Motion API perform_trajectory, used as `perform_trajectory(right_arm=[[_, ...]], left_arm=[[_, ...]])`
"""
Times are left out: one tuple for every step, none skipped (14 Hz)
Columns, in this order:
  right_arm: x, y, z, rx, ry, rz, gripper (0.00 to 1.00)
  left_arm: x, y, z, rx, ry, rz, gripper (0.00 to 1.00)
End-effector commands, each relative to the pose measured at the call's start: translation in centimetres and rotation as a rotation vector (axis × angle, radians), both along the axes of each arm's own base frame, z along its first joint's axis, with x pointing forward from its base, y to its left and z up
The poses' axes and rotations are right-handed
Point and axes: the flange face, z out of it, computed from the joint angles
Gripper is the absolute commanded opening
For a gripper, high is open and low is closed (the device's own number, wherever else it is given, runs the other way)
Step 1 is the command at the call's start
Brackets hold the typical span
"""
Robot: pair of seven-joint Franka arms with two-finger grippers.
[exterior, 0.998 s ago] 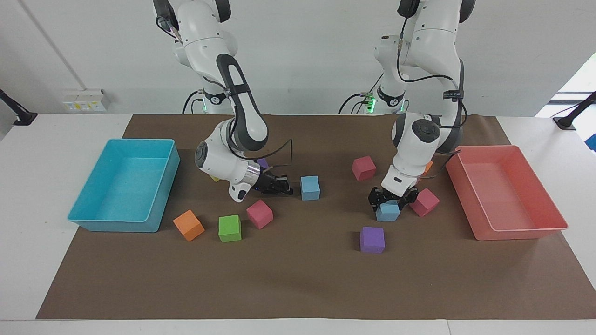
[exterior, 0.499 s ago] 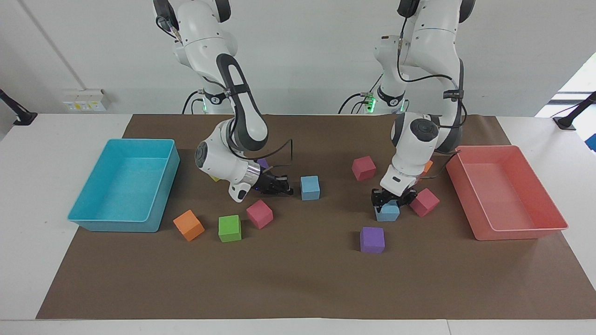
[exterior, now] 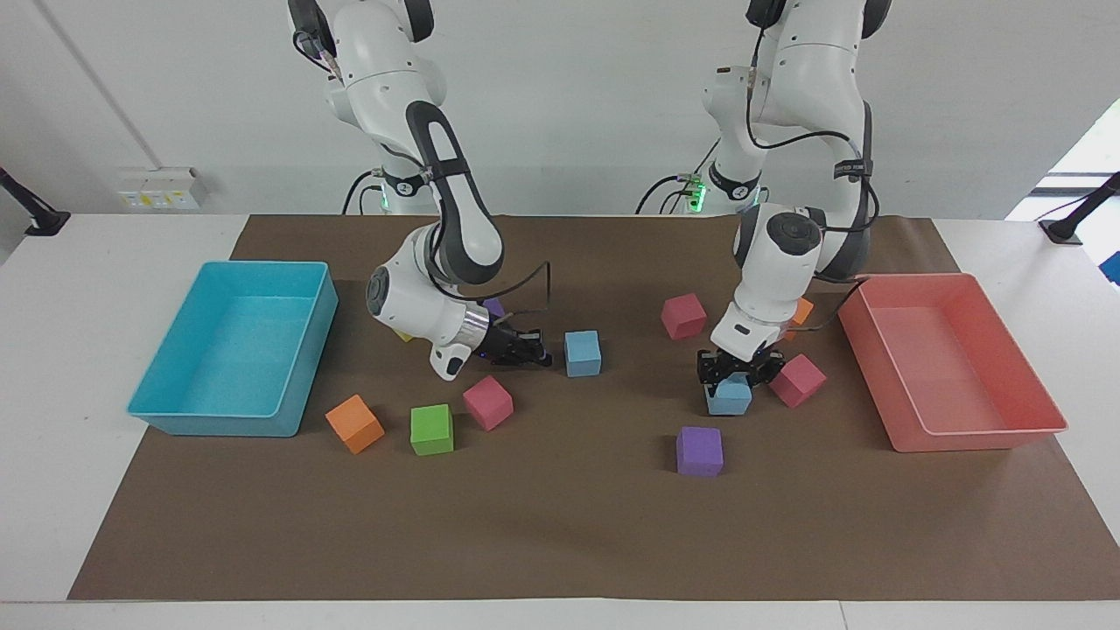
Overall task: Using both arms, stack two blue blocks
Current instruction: 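Carry the light blue cube with the left gripper over the center cube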
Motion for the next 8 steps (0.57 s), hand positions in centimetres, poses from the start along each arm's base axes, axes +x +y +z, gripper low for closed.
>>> perform_trajectory(right_arm=[[0.0,-0.3,-0.1,0.025,-0.018,-0.009,0.0],[0.0,-0.3,-0.1,0.026,-0.017,-0.01,0.0],[0.0,-0.3,-0.1,0.025,-0.018,-0.009,0.0],[0.0,-0.4,-0.1,0.025,-0.018,-0.011,0.0],[0.0,-0.5,-0.1,0.026,-0.017,-0.011,0.0],[0.0,-0.4,-0.1,0.026,-0.017,-0.01,0.0],[0.0,-0.5,-0.1,0.026,-0.017,-0.011,0.0],[0.0,-0.4,-0.1,0.027,-0.017,-0.01,0.0]], left_arm=[[-1.8,-1.4,3.3,0.025,0.012,0.02,0.1],[-2.3,-2.4,4.3,0.014,0.0,0.04,0.1],[-2.8,-3.4,5.0,0.004,-0.008,0.057,0.1],[-3.3,-4.8,5.5,-0.006,-0.014,0.071,0.1],[-3.9,-6.3,5.9,-0.01,-0.004,0.094,0.1],[-4.4,-7.9,6.6,-0.013,0.005,0.115,0.1],[-4.9,-9.1,6.9,-0.018,0.009,0.132,0.1],[-5.5,-10.5,7.1,-0.027,0.008,0.148,0.1]])
